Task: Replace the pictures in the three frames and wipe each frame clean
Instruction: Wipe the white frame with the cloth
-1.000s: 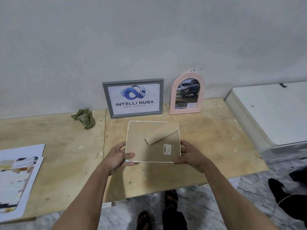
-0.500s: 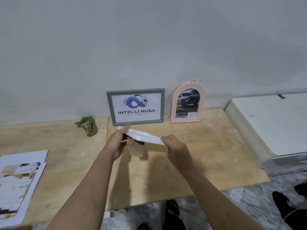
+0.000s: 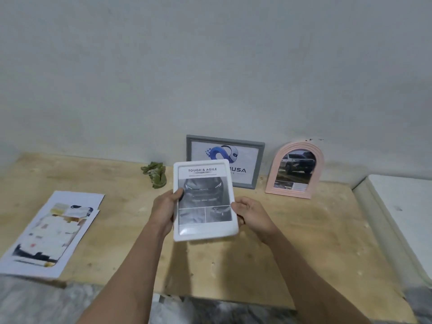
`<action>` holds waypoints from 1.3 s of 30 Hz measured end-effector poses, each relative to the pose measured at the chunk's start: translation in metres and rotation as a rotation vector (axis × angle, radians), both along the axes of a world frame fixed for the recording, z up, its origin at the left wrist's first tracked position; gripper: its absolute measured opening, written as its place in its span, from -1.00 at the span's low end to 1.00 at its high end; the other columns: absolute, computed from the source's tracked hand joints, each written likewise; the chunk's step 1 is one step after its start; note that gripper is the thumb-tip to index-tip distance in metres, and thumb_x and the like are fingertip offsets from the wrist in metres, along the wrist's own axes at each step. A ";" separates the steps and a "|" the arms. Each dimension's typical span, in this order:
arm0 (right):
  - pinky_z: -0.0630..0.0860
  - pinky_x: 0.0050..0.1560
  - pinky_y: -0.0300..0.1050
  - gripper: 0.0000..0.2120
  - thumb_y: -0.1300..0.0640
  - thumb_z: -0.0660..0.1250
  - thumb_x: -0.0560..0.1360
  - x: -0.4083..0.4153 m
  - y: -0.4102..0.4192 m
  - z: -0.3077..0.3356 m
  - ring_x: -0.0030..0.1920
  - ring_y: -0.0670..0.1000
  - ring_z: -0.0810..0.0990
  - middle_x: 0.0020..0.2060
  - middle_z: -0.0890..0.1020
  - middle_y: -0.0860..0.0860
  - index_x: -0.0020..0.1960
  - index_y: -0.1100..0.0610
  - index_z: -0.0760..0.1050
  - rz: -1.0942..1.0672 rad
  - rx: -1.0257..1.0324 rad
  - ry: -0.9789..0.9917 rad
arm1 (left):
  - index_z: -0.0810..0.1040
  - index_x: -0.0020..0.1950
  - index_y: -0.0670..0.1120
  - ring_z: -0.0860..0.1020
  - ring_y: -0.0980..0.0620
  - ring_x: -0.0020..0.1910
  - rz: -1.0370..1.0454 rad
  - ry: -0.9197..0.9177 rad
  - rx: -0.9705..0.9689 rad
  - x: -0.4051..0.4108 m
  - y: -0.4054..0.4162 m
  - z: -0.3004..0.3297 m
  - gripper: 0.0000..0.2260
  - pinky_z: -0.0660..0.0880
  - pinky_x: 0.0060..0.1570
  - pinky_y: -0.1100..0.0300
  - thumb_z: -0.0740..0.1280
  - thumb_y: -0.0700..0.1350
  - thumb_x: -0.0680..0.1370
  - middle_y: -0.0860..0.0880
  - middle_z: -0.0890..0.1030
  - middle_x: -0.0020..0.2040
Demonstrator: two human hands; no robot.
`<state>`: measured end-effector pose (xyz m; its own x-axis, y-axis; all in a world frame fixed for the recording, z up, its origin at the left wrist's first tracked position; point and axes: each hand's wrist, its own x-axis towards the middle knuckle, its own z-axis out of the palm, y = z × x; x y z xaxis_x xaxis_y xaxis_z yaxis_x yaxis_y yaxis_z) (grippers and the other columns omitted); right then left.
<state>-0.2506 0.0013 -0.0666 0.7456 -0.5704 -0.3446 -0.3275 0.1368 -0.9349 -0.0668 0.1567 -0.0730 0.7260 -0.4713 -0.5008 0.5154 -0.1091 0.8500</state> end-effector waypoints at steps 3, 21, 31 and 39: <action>0.43 -0.39 -0.33 -0.82 0.20 0.25 0.60 0.022 0.002 0.000 -0.36 -0.16 0.59 -0.15 0.69 0.05 0.13 0.25 0.55 0.081 -0.048 0.007 | 0.65 0.07 -0.23 0.69 -0.20 -0.14 0.087 0.004 -0.013 0.002 0.019 0.000 -0.84 0.63 -0.03 -0.09 0.35 -0.16 0.60 -0.19 0.73 -0.09; 0.50 0.03 -0.04 -0.61 -0.10 0.28 0.53 0.298 0.059 -0.064 0.01 0.03 0.54 0.01 0.53 -0.01 0.27 0.08 0.45 0.205 -0.243 0.251 | 0.61 0.21 -0.13 0.68 -0.02 0.05 0.268 0.008 0.004 0.196 0.153 -0.049 -0.81 0.56 0.01 0.10 0.27 -0.14 0.66 -0.11 0.71 0.12; 0.39 0.28 0.17 -0.41 -0.12 0.20 0.55 0.430 0.065 -0.169 0.37 0.23 0.31 0.47 0.23 0.13 0.52 -0.02 0.12 0.353 -0.891 0.696 | 0.58 0.27 -0.06 0.68 -0.09 0.12 0.144 0.059 -0.019 0.321 0.164 -0.073 -0.76 0.57 0.11 -0.01 0.31 -0.07 0.63 -0.09 0.72 0.13; 0.43 -0.13 -0.19 -0.80 0.29 0.28 0.48 0.431 0.063 -0.116 -0.03 0.13 0.60 -0.05 0.61 0.10 0.09 0.20 0.54 -0.080 -0.703 0.298 | 0.59 0.23 -0.01 0.69 -0.19 0.08 0.113 0.121 -0.024 0.332 0.163 -0.064 -0.79 0.61 0.07 -0.15 0.31 0.00 0.63 -0.14 0.72 0.11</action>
